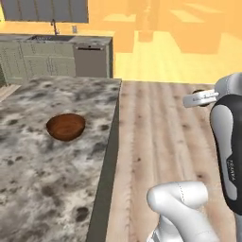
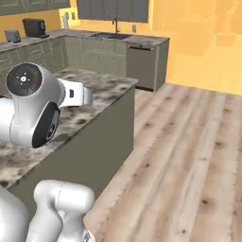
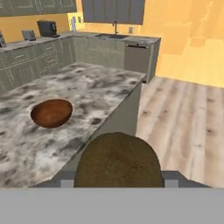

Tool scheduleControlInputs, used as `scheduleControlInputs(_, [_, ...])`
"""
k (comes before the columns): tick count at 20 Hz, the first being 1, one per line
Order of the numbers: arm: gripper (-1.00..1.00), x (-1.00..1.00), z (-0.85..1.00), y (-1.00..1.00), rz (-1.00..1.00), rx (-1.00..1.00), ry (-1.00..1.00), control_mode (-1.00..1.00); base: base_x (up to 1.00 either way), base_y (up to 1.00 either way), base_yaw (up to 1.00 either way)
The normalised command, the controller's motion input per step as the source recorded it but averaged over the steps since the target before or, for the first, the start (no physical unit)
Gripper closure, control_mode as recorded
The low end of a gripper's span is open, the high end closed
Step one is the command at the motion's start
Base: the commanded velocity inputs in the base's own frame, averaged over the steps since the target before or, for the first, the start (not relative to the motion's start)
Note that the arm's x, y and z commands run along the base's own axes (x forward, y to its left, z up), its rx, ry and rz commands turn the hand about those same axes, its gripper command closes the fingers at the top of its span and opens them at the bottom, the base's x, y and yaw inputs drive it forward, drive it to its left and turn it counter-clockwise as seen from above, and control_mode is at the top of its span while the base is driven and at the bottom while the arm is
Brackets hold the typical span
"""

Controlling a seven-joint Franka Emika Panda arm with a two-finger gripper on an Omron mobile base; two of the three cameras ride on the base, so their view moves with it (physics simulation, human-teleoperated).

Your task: Retrieve the kiwi and mango from the fridge and place them into the bowl on the dining table.

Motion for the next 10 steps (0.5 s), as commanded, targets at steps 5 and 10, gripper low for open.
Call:
scheduleControlInputs(5, [1.00, 0.00, 0.00, 0.00, 0.00, 0.00, 0.00, 1.00, 1.00, -0.26, 0.58])
scheduleControlInputs(10, [1.00, 0.00, 0.00, 0.00, 0.00, 0.00, 0.00, 1.00, 1.00, -0.30, 0.56])
